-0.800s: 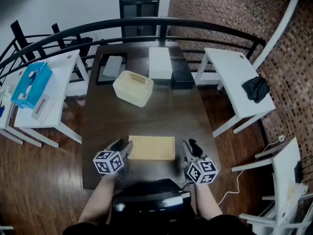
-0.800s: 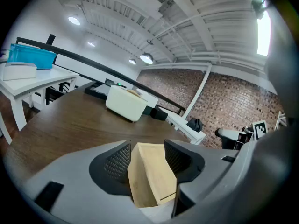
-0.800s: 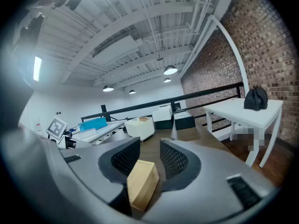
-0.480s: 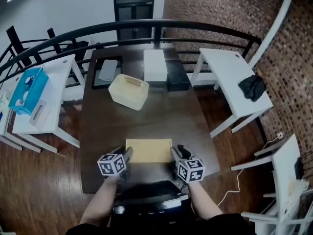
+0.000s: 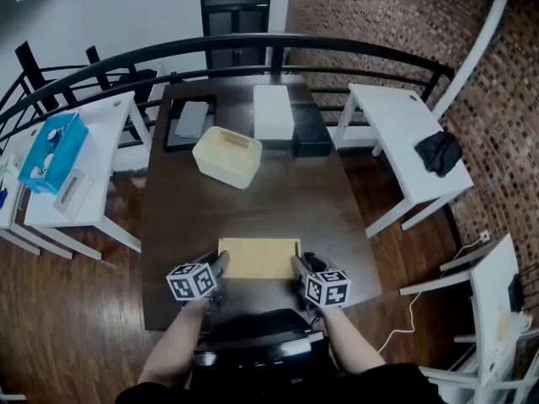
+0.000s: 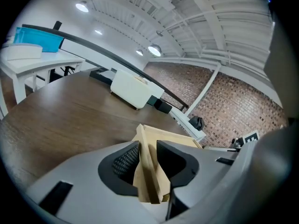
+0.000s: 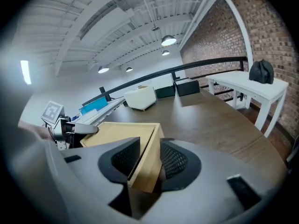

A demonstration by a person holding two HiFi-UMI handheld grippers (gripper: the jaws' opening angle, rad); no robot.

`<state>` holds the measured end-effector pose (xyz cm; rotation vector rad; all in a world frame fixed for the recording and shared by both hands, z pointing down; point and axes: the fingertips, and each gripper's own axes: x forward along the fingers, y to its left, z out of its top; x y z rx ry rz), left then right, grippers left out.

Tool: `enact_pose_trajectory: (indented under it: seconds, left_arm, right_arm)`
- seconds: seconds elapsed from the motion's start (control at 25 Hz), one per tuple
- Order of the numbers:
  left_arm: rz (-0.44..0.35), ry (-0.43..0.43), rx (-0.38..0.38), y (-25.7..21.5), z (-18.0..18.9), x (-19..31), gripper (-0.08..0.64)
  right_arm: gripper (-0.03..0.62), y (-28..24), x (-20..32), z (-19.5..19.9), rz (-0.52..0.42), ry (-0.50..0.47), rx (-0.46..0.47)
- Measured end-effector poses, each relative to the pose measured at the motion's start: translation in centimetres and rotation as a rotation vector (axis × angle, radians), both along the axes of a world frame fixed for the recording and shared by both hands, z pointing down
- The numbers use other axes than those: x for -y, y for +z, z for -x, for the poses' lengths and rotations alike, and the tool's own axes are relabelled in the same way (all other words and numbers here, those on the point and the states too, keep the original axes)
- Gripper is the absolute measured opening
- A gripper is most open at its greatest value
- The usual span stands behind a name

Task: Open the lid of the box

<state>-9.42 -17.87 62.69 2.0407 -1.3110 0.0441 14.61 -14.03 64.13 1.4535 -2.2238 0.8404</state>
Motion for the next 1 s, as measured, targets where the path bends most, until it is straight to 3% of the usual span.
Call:
enact_pose_trajectory:
  seconds: [0.72,1.0]
  left_arm:
    - [-0.002,-0.246,-0.106,-0.3,12.6,0.3,0.057]
    - [-0.008,-0.258,-0.149,-0.4,14.1,0.1,0.051]
  right_arm:
    - [0.112,0.9,-0.2,0.3,0.033,-0.005,0.038]
    - [0.112,1.1,-0.3,-0.2,0.038,0.017,0.036]
